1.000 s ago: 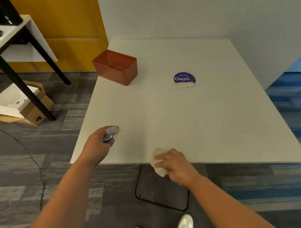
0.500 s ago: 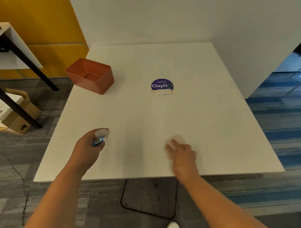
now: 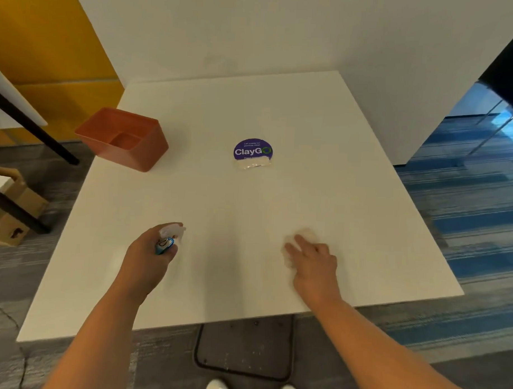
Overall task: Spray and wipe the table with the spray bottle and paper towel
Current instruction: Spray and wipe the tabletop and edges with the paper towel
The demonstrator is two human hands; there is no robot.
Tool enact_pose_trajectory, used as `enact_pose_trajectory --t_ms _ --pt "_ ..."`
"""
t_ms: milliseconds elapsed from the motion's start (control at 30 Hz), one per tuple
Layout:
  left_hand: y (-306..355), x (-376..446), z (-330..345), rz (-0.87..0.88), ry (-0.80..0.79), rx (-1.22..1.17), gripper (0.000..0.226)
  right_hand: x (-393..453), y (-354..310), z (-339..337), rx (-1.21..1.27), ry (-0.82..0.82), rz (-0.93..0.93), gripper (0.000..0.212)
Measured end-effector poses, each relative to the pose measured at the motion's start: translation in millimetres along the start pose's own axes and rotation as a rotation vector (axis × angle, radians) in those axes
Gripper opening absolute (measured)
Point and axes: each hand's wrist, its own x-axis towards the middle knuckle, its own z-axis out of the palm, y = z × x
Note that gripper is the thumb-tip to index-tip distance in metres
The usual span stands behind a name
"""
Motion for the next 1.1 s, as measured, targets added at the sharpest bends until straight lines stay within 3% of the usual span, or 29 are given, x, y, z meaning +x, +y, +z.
enact_pose_trajectory --t_ms 67,133,267,333,467,533,700,833,1100 --pt "4 8 3 0.012 -0.035 -0.017 0.041 -9 -18 7 0.095 -0.045 -0.185 0.057" --pt "11 18 4 0.042 -0.063 -0.017 0.041 -2 -18 2 0.13 -0.007 -0.224 0.05" --pt "25 39 10 0.108 -0.098 0.013 0.041 23 23 -27 0.063 0.317 0.182 0.045" --pt "29 49 17 0.136 -0.137 0.024 0.041 25 52 -44 0.002 0.383 0.379 0.047" --pt "41 64 38 0.17 -0.211 0.029 0.04 1 90 -51 -0.091 0.259 0.614 0.043" --pt "48 73 51 0.179 -0.227 0.033 0.04 -11 99 -41 -0.121 0.169 0.612 0.044" --pt "61 104 85 0.193 -0.244 0.15 0.038 5 120 -32 -0.136 0.131 0.561 0.044" --pt "77 120 111 0.178 -0.235 0.197 0.04 31 144 -34 -0.161 0.035 0.623 0.047" --pt "109 145 166 0.137 -0.248 0.242 0.045 89 197 -37 -0.172 0.007 0.633 0.046"
